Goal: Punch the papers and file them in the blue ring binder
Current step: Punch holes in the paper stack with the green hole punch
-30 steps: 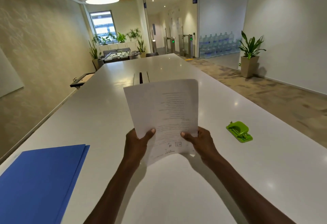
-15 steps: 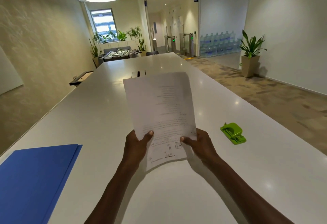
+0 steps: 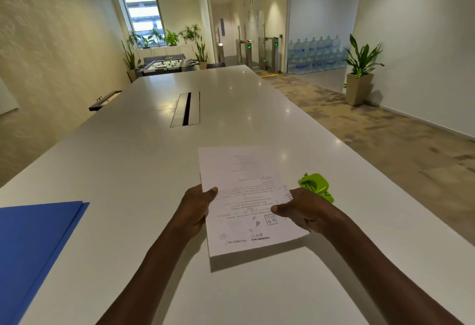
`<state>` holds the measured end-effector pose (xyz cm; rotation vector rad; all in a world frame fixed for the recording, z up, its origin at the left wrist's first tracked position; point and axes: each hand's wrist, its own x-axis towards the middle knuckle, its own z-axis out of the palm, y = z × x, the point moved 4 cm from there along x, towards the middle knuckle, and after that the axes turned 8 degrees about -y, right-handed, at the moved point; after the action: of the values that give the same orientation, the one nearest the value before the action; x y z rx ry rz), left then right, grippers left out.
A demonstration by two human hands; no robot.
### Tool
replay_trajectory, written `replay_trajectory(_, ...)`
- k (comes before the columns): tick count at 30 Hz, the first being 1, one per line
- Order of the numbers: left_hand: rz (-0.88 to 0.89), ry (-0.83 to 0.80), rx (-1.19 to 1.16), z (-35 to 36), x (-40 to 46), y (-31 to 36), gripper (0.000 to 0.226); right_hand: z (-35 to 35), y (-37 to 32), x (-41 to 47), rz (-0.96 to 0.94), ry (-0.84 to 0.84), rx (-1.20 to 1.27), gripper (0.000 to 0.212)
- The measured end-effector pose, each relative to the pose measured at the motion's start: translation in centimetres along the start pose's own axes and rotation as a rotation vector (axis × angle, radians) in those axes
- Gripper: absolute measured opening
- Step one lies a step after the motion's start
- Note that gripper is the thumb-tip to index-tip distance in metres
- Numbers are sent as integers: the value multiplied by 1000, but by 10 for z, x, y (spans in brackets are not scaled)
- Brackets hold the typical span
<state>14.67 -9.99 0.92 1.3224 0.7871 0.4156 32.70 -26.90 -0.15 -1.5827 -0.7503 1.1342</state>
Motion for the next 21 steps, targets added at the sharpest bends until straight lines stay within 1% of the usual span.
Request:
replay_trajectory(2,-18,9,-2,8,2,-8,28,-9,4,-2,35,-14,-13,22)
replay_trajectory(4,-42,25,-11,14,4,-16,28,-20,7,-5,82,40,-98,17)
replay_trajectory(5,-51,31,-13,17,5,-19,27,-27,7,-7,97,77,-177,17)
replay_trajectory(7,-61,33,-21,23,6,-23,26,-42,3,-11,126,139,-365,28)
replay_trajectory(8,-64,32,-22,25,6,-25,26,-49,-1,-12,122,172,-446,30)
replay_trajectory(9,-67,31,-23,27,6,-26,26,-59,-6,-15,105,229,-531,29)
replay_trajectory(12,-72,29,-29,33,7,-27,25,-95,-24,-21,24,567,-789,24)
replay_trajectory(13,-72,28,-31,35,7,-26,24,-106,-27,-19,-6,638,-807,24)
replay_trajectory(14,-70,27,-32,38,7,-26,23,-114,-30,-18,-31,669,-804,25)
replay_trajectory(15,-69,30,-33,40,7,-26,22,-121,-31,-14,-43,670,-787,26)
replay_trajectory(17,-63,37,-32,45,7,-25,18,-128,-30,-4,-41,620,-757,28)
replay_trajectory(21,-78,37,-33,56,7,-27,13,-133,-21,11,13,559,-768,27)
